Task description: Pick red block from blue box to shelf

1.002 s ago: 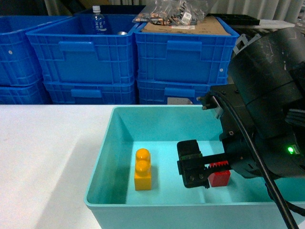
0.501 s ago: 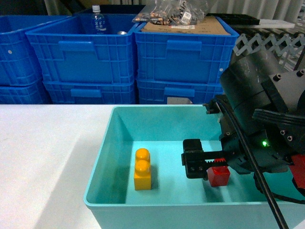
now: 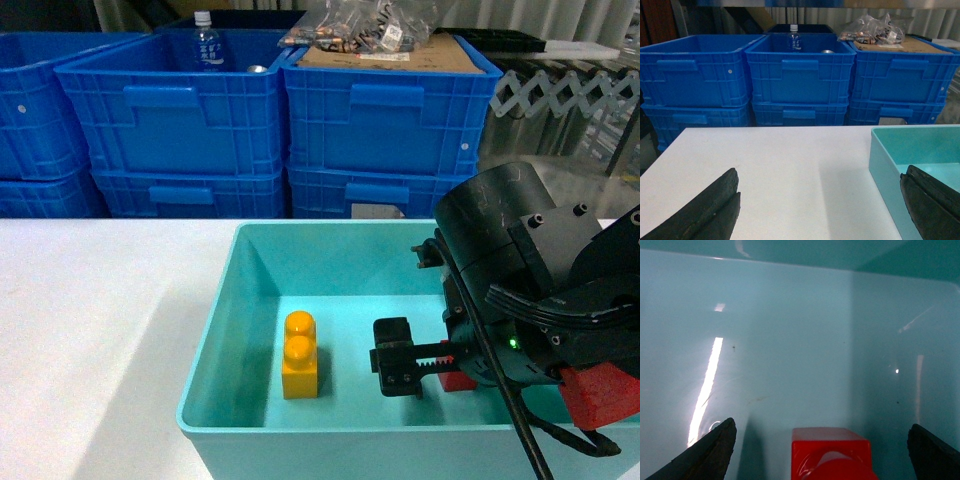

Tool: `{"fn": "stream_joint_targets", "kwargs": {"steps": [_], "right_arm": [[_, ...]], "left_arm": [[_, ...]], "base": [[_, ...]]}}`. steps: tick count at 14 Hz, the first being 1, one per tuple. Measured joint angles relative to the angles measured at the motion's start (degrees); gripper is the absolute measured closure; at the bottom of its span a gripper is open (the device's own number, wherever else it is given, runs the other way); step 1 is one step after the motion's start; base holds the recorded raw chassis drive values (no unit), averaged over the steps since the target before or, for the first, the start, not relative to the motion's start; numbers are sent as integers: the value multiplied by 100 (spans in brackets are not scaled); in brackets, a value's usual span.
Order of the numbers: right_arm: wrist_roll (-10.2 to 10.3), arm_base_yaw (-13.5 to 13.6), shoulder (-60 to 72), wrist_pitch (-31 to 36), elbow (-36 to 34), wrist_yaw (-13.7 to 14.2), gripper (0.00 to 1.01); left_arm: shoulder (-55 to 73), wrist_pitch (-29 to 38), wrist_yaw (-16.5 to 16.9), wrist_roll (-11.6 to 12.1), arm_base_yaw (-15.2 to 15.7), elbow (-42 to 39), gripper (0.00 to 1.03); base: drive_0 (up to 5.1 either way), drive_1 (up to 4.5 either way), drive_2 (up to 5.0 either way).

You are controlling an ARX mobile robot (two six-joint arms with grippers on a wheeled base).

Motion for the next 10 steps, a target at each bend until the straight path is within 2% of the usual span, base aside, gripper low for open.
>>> {"fn": "stream_joint_targets", "kwargs": {"steps": [2, 4, 5, 10], "right_arm": [[-101, -2, 131, 190, 0, 170, 3], [-151, -2, 219, 238, 26, 221, 3], [-151, -2, 254, 286, 26, 214, 11], [-302, 39, 323, 428, 59, 157, 64]], "left_arm": [[0, 0, 2, 0, 0, 0, 5], [0, 0, 0, 0, 0, 0, 5], [0, 0, 0, 0, 0, 0, 5], [0, 0, 2, 0, 0, 0, 5]], "base": [[0, 0, 0], [0, 0, 0], [0, 0, 0], [0, 0, 0]]}}
